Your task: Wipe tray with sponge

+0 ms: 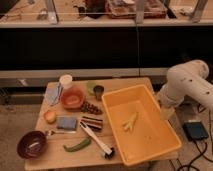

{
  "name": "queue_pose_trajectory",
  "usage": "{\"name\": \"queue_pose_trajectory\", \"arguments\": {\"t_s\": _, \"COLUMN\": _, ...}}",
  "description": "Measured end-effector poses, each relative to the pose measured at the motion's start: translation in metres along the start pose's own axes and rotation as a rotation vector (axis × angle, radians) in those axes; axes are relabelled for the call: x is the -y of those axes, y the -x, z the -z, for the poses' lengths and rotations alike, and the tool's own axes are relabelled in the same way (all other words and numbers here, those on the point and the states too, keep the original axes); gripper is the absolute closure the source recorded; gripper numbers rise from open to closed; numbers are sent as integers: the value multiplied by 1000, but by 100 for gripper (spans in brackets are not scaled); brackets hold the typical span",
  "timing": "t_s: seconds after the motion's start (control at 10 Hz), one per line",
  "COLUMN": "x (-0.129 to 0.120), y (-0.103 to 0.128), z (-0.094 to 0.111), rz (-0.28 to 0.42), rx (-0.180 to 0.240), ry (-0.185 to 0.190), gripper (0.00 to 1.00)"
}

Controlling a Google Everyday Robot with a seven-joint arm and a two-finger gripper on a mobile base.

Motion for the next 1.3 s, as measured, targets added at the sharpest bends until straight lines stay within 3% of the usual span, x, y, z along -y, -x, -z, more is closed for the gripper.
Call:
{"name": "queue_pose_trajectory", "arguments": {"t_s": 0.3, "x": 33, "y": 67, "z": 19, "rz": 93, "rx": 65, "ry": -21, "gripper": 35}}
{"name": "queue_pose_trajectory", "arguments": {"t_s": 0.4, "x": 45, "y": 113, "z": 21, "rz": 145, "rx": 109, "ry": -19, "gripper": 35}}
{"name": "queue_pose_trajectory", "arguments": {"t_s": 0.5, "x": 49, "y": 145, "z": 20, "rz": 171, "rx": 149, "ry": -17, "gripper": 35}}
{"name": "queue_pose_trajectory", "arguments": {"t_s": 0.7, "x": 52, "y": 187, "z": 16, "rz": 173, "rx": 216, "ry": -47, "gripper": 35}}
{"name": "queue_pose_trajectory", "arguments": {"t_s": 0.8, "x": 51, "y": 197, "z": 15, "rz": 171, "rx": 232, "ry": -55, "gripper": 35}}
{"name": "queue_pose_trajectory", "arguments": {"t_s": 1.3, "x": 51, "y": 198, "z": 15, "rz": 170, "rx": 235, "ry": -56, "gripper": 35}}
